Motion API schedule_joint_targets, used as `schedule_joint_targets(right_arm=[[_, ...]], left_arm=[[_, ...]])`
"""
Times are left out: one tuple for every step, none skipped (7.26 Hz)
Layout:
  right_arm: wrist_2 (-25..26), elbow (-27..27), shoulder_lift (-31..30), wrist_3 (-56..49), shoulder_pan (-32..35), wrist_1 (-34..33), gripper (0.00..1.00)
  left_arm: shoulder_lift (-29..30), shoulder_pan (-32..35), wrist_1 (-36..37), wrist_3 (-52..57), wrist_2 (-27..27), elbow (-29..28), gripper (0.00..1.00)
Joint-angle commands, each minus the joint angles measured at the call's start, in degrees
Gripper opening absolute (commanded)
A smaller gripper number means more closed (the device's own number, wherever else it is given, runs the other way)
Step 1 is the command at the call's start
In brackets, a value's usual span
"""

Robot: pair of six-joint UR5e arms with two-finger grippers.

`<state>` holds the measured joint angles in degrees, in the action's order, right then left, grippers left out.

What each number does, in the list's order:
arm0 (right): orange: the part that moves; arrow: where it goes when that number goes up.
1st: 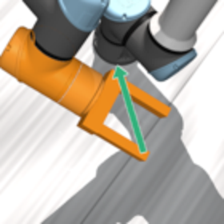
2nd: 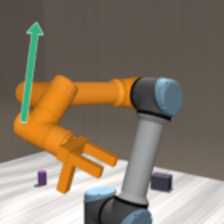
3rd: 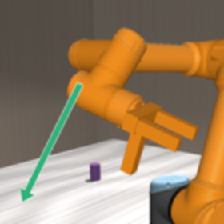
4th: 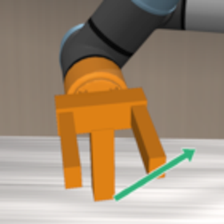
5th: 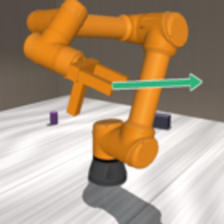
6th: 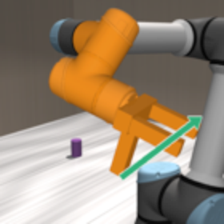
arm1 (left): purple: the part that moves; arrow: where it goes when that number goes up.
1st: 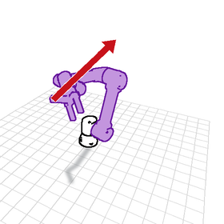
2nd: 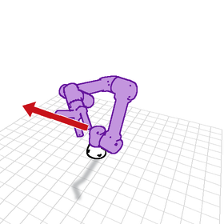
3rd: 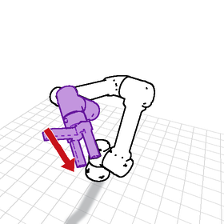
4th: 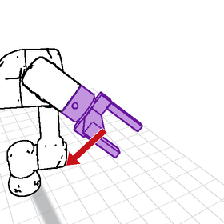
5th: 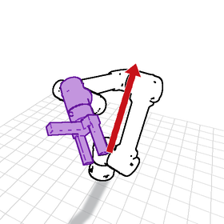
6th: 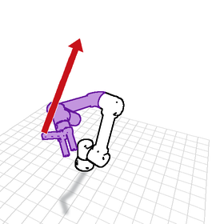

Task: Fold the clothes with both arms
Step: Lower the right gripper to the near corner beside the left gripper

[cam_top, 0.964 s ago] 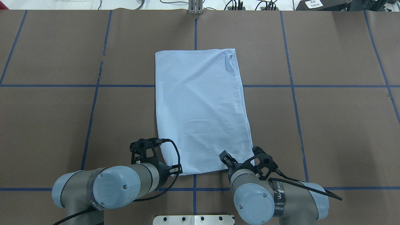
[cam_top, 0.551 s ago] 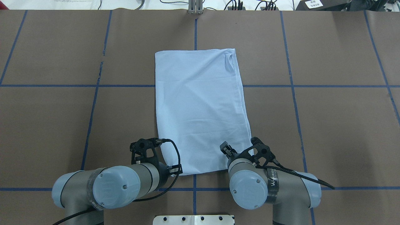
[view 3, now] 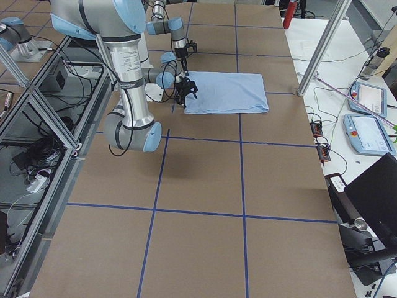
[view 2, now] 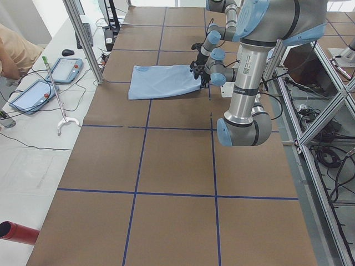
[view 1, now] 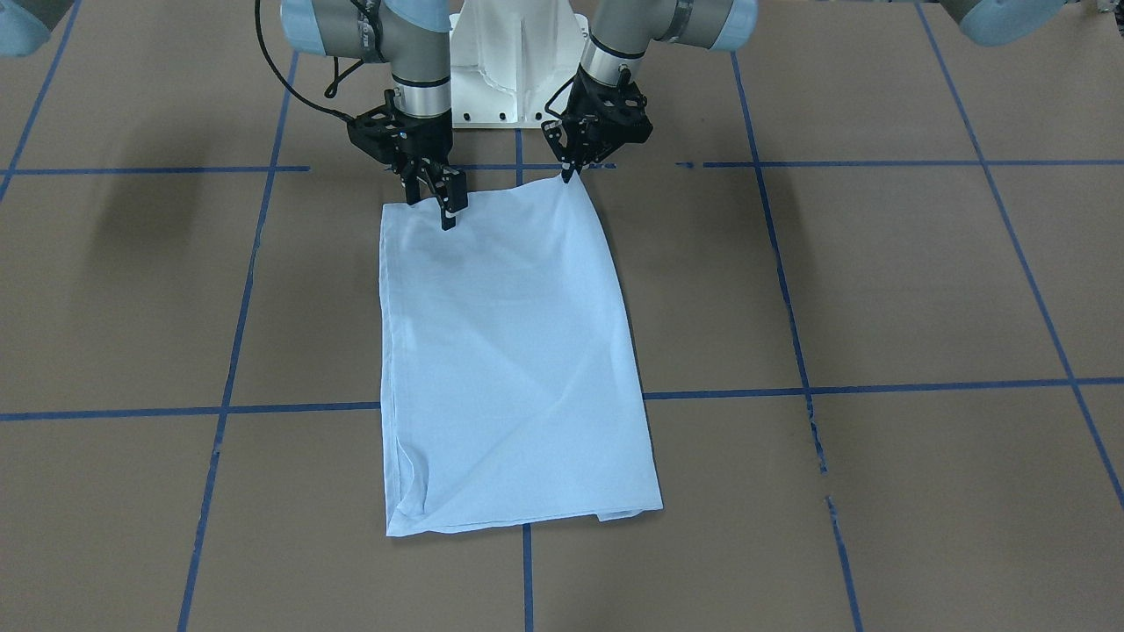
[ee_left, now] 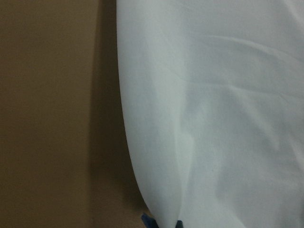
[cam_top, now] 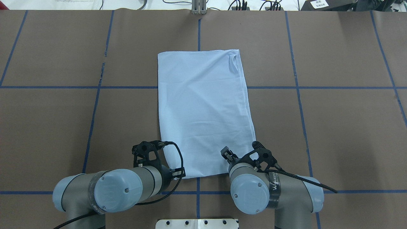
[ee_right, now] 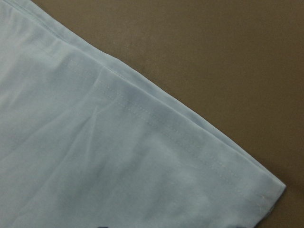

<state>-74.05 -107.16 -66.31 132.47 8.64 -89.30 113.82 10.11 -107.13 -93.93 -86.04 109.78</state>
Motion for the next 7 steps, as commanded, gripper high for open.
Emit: schedule_joint_targets(right_arm=[[0.0,0.3,0.2,0.4,0.1,0.0,0.81],[0.0,0.3,0.3,0.9,0.1,0.1,0.64],[0.1,0.4,0.3,2.1,0.2,0.1,0.52],[0.2,0.8,0.4,2.3,0.2,0.1,0.52],[0.2,0.9,0.8,5.1,0.6,0.2,0.32],[0.4,1.2,1.2,6.0,0.8,0.2,0.23],[0.5,1.2,1.1,8.8,1.4,0.1,0.0]], left_arm=[[0.1,0.0,0.0,0.0,0.0,0.0,0.0],[0.1,0.0,0.0,0.0,0.0,0.0,0.0],[0.1,0.0,0.0,0.0,0.0,0.0,0.0],[0.1,0.0,0.0,0.0,0.0,0.0,0.0],[0.1,0.0,0.0,0.0,0.0,0.1,0.0],[0.1,0.0,-0.1,0.0,0.0,0.1,0.0],[0.2,0.0,-0.1,0.0,0.0,0.1,0.0]])
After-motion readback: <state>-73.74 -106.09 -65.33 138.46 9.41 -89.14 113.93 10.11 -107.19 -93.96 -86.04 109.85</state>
